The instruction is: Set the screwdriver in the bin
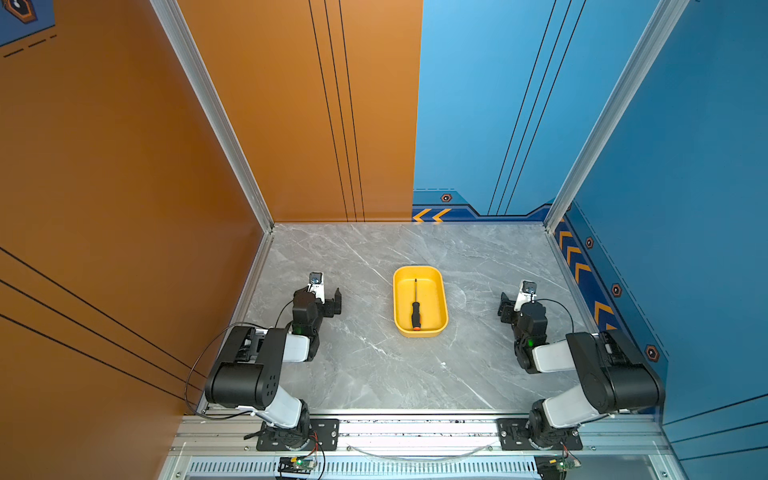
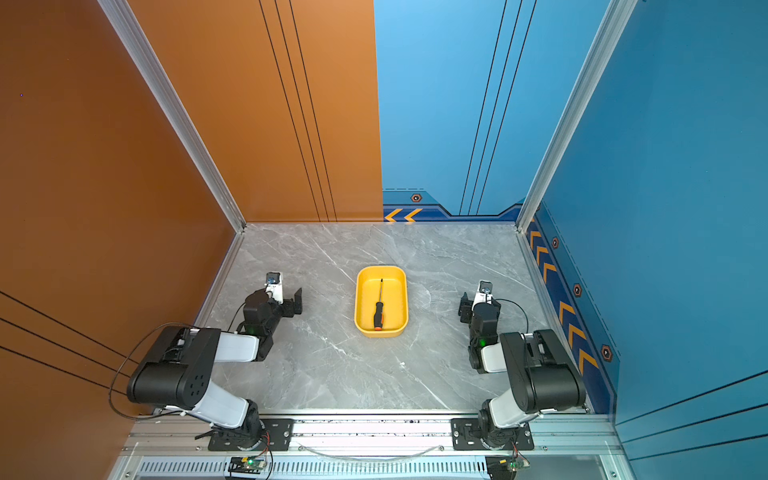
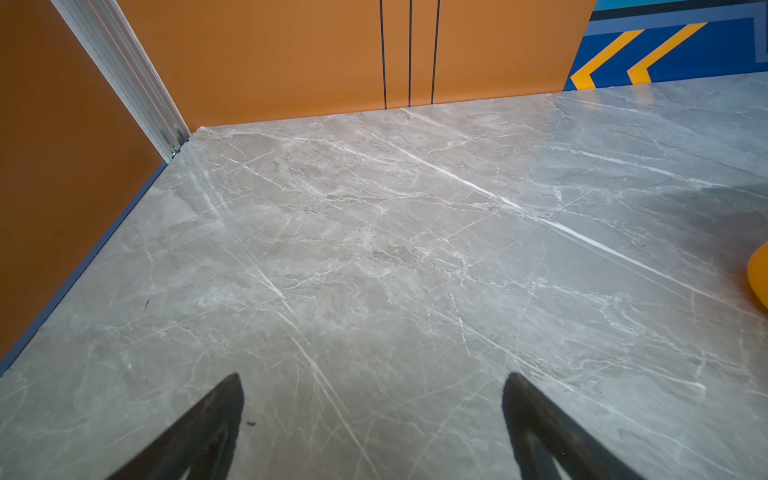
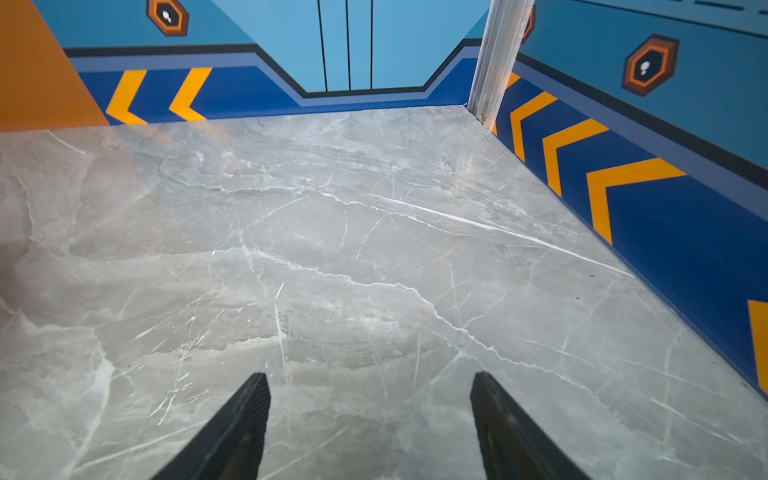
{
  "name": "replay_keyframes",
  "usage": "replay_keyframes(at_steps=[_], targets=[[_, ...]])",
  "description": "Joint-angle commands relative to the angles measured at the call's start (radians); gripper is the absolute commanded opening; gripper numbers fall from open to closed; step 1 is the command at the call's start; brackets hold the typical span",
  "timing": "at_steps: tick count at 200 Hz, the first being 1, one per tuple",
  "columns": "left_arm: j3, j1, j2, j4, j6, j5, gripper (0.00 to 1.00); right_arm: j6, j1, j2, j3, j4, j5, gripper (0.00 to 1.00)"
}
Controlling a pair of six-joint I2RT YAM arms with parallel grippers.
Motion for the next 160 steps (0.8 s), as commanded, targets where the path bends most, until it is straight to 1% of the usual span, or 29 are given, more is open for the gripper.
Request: replay_keyframes(at_steps=[1,13,28,38,58,66,75,77,160], targets=[[0.000,0.008,0.010,0.025,0.008,-0.013,0.98,-0.040,0.008,0.002,0.048,0.024,0.055,0.75],[0.003,0.008,0.013,0.023,0.005,-0.019,0.98,-0.028,-0.002,0.003,0.076,-0.028,0.051,0.75],[0.012,0.010,0.012,0.008,-0.001,-0.025,0.98,0.004,-0.044,-0.003,0.112,-0.110,-0.018,0.75],[0.012,0.011,0.012,0.005,-0.002,-0.029,0.98,0.016,-0.065,-0.004,0.115,-0.121,-0.059,0.76],[0.013,0.011,0.012,0.005,-0.002,-0.029,0.98,0.017,-0.064,-0.005,0.115,-0.120,-0.057,0.78],[0.013,0.011,0.012,0.004,-0.003,-0.029,0.98,0.016,-0.063,-0.005,0.115,-0.119,-0.056,0.86],[0.013,0.011,0.012,0.005,-0.003,-0.029,0.98,0.016,-0.063,-0.005,0.115,-0.119,-0.056,0.99],[0.013,0.010,0.012,0.005,-0.003,-0.030,0.98,0.016,-0.062,-0.005,0.115,-0.118,-0.057,1.00],[0.011,0.008,0.009,0.006,-0.004,-0.035,0.98,0.012,-0.058,-0.004,0.115,-0.118,-0.050,1.00]])
